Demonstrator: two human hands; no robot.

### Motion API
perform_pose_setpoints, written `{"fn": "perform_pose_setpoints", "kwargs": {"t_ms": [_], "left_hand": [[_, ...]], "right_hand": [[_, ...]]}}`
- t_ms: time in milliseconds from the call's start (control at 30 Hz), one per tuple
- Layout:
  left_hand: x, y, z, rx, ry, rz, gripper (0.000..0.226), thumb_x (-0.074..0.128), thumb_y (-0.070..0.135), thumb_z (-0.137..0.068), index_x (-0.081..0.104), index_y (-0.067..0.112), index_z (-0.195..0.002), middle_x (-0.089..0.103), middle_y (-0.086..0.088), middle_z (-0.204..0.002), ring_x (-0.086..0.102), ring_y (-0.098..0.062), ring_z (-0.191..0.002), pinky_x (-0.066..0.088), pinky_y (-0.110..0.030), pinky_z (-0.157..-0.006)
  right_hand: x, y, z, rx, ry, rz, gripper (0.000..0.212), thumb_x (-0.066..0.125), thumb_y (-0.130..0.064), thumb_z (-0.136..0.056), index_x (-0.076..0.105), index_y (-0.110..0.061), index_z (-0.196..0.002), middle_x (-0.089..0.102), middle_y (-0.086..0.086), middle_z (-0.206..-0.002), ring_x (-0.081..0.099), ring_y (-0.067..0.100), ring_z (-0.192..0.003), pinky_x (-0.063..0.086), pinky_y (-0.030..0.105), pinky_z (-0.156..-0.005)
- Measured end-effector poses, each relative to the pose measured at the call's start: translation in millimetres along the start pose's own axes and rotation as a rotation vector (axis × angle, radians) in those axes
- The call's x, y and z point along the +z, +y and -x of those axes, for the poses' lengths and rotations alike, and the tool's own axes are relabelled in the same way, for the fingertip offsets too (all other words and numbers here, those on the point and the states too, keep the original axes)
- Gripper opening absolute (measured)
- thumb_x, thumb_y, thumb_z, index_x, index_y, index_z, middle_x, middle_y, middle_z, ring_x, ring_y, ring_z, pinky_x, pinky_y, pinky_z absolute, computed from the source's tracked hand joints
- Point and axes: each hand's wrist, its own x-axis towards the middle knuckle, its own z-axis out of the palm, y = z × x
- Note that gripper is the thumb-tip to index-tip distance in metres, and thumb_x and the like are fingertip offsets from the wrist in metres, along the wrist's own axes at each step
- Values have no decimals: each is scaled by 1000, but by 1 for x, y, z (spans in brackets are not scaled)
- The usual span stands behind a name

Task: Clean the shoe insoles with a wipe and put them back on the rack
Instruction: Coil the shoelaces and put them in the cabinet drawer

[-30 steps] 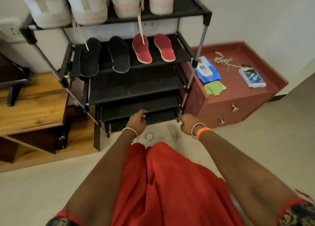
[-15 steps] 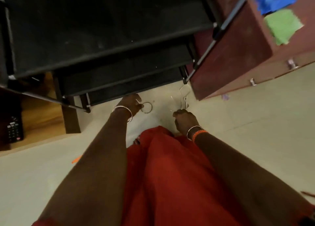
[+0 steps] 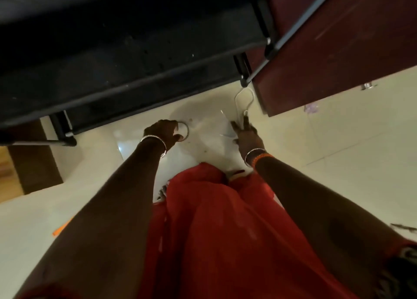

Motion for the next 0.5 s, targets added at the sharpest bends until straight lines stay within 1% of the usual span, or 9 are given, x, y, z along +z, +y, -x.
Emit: {"fn": "perform_pose_setpoints", "kwargs": {"t_ms": [33, 100, 167, 233, 300, 367, 433, 500], "left_hand": [[3, 1, -5, 4, 2, -39, 37, 59, 35, -90, 56, 13, -119, 59, -11, -123, 53, -31, -114, 45, -41, -92], [11, 7, -10, 6, 2, -122, 42, 58, 36, -91, 52, 13, -126, 55, -11, -128, 50, -31, -119, 43, -42, -93], [21, 12, -15, 7, -18, -191, 49, 58, 36, -91, 46, 14, -133, 51, -10, -134, 47, -31, -123, 43, -42, -93], [37, 14, -16, 10, -13, -228, 50, 59, 30, -91, 43, 13, -136, 47, -11, -138, 45, -31, -124, 42, -43, -93], [49, 16, -16, -5, 18, -228, 42, 52, 20, -94, 43, 9, -133, 48, -14, -135, 46, -32, -122, 42, -44, -93], [56, 17, -15, 30, 31, -322, 33, 42, 9, -96, 47, 7, -128, 52, -14, -129, 48, -33, -120, 42, -43, -93], [57, 15, -13, 97, 34, -442, 35, 41, 2, -93, 48, 7, -126, 53, -12, -129, 47, -32, -122, 42, -40, -93], [53, 11, -12, 133, 40, -489, 39, 45, 2, -90, 46, 9, -128, 52, -9, -131, 46, -29, -124, 41, -38, -95]], "right_hand": [[2, 1, -4, 11, -5, 21, 61, 46, -10, -95, 22, -26, -149, -9, 15, -157, 19, 39, -138, 42, 45, -101], [5, 1, -10, 19, 22, 91, 53, 43, -9, -97, 29, -20, -146, 12, 18, -154, 29, 40, -131, 44, 43, -97], [6, -3, -13, 10, 90, 144, 40, 41, -5, -96, 42, -9, -136, 35, 20, -141, 40, 38, -121, 46, 41, -91], [6, -9, -15, -14, 125, 161, 31, 38, 1, -94, 55, 0, -120, 51, 22, -125, 47, 36, -115, 47, 41, -87], [5, -14, -16, -46, 137, 183, 30, 37, 5, -91, 58, 5, -111, 56, 23, -116, 51, 37, -112, 46, 42, -87], [0, -14, -19, -53, 148, 165, 28, 39, 6, -88, 59, 5, -109, 59, 24, -113, 54, 38, -109, 46, 42, -88], [-6, -12, -21, -46, 139, 127, 27, 43, 6, -86, 59, 4, -108, 60, 24, -112, 55, 38, -108, 45, 42, -87], [-13, -12, -22, -16, 126, 79, 27, 47, 5, -85, 58, 3, -110, 60, 22, -113, 56, 37, -108, 46, 40, -88]]}}
